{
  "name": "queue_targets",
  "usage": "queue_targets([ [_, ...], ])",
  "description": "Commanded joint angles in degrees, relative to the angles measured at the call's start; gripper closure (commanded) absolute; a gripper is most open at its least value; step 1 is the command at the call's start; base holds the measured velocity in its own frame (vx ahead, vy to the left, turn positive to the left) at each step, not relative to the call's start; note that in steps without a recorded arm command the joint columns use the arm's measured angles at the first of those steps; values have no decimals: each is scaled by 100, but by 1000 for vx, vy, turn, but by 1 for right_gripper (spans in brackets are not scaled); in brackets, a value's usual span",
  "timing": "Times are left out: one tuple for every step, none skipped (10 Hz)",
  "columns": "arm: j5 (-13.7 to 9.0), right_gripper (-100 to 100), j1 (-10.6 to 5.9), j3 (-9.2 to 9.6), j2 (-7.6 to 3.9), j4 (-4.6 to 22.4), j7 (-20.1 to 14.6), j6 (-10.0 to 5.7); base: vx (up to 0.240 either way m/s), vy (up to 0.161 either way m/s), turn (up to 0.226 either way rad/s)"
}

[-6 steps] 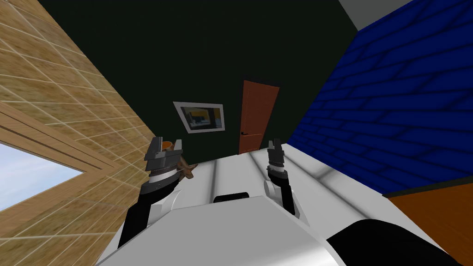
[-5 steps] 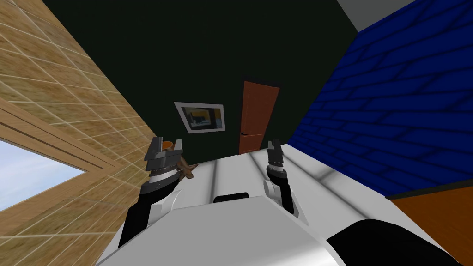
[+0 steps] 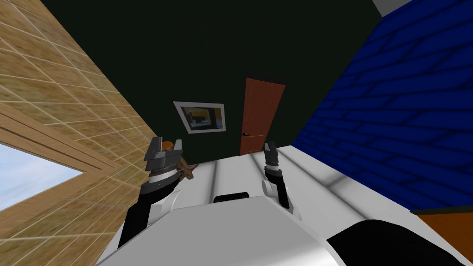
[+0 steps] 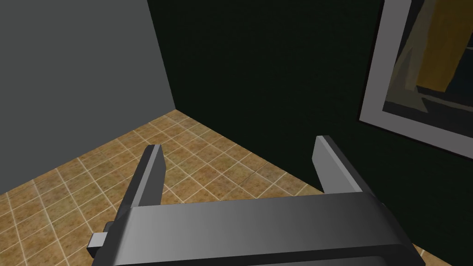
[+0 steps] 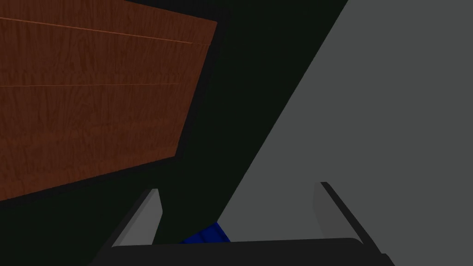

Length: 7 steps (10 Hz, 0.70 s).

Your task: Pull the door open

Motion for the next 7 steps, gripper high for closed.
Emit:
queue_targets([
  [-112,-100,-92,26,-99,286,-37,-19,126,-45,126],
  [-160,-100,-141,37,-139,447,-51,-38,127,-53,120],
  [-209,-100,-190,48,-179,597,-65,-57,105,-40,61],
  [-257,-100,-240,59,-220,748,-78,-76,87,-34,78],
  [-313,-100,-297,72,-262,914,-94,-98,88,-34,92],
  [-369,-100,-354,85,-305,1098,-110,-120,79,-49,86],
  [-425,-100,-411,98,-348,1272,-126,-142,79,-71,74],
])
